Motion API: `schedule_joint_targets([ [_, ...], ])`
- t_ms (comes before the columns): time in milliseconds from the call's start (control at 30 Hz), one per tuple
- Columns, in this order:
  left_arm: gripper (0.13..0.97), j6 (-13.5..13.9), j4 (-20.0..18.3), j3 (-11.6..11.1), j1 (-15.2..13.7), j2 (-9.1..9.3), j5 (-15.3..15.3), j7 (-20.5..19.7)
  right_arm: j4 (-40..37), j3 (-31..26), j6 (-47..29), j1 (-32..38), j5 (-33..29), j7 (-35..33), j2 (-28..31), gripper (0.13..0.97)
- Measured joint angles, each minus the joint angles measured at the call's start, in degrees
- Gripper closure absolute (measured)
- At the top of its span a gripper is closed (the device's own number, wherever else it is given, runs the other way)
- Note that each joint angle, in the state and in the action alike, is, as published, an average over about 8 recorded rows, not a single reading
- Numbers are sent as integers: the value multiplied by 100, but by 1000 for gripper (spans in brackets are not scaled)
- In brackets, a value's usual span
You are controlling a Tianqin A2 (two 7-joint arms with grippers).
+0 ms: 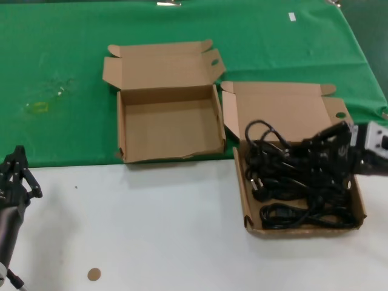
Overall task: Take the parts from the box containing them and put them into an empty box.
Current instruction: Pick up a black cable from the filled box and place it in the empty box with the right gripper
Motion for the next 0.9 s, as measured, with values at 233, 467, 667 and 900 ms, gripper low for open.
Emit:
schedule_joint_targets([
  [233, 953, 0, 0, 0, 0, 0, 0, 0, 16, -85, -68, 446, -231, 184, -266, 866],
  [467, 953, 0, 0, 0, 0, 0, 0, 0, -315, -365, -168, 1073, -533, 215, -845, 868],
  [667, 953, 0, 0, 0, 0, 0, 0, 0, -714, -671, -226, 1629, -858, 236, -1459, 869],
  [900, 953, 0, 0, 0, 0, 0, 0, 0, -1272, -992, -148, 2141, -1249, 231, -2193, 869],
])
